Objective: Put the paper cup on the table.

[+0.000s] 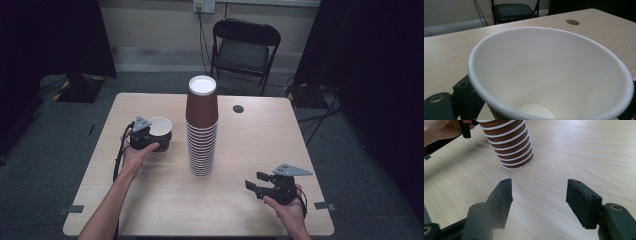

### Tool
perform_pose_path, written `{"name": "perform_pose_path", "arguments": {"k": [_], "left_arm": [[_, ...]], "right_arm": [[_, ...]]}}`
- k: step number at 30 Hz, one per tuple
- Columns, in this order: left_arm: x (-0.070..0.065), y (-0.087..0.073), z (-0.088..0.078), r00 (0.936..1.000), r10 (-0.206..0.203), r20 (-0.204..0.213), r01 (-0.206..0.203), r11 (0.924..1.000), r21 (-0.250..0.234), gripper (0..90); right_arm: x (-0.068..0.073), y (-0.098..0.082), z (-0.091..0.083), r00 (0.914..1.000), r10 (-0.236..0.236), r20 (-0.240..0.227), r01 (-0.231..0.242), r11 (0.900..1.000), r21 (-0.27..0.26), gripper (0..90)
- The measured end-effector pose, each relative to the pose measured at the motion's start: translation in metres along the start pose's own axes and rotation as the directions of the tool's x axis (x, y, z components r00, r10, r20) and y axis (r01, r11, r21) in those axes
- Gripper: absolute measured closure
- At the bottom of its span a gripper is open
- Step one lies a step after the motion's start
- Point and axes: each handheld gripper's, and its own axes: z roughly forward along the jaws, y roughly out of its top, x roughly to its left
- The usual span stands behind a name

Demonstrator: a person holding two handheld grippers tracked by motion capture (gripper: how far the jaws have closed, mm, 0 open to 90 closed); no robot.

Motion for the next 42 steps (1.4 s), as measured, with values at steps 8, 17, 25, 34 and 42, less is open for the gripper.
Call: {"name": "perform_pose_path", "arguments": {"k": [8, 17, 25, 34, 42], "left_arm": [[0.002, -0.005, -0.001, 0.9999, -0.011, 0.008, 0.010, 0.9996, 0.024, 8.4], [0.002, -0.007, -0.001, 0.9998, -0.019, -0.001, 0.020, 0.9976, 0.066, 9.4], [0.003, -0.009, -0.001, 0.9999, 0.002, -0.011, -0.001, 0.9957, 0.093, 10.6], [0.002, -0.012, 0.001, 0.9998, 0.002, -0.021, 0.001, 0.9906, 0.137, 13.0], [0.002, -0.012, -0.002, 0.9996, 0.009, -0.025, -0.005, 0.9866, 0.163, 14.0]], "right_arm": [[0.000, 0.001, -0.001, 1.0000, 0.001, -0.008, -0.001, 1.000, -0.007, 36.7], [0.001, 0.002, -0.002, 0.9999, -0.001, -0.011, 0.001, 1.000, -0.017, 36.5], [0.001, 0.003, -0.003, 0.9999, -0.002, -0.011, 0.001, 1.000, -0.024, 35.9], [0.001, 0.004, -0.005, 1.0000, -0.003, -0.006, 0.003, 1.000, -0.030, 35.2], [0.000, 0.004, -0.007, 1.0000, -0.002, -0.006, 0.002, 0.999, -0.037, 35.3]]}}
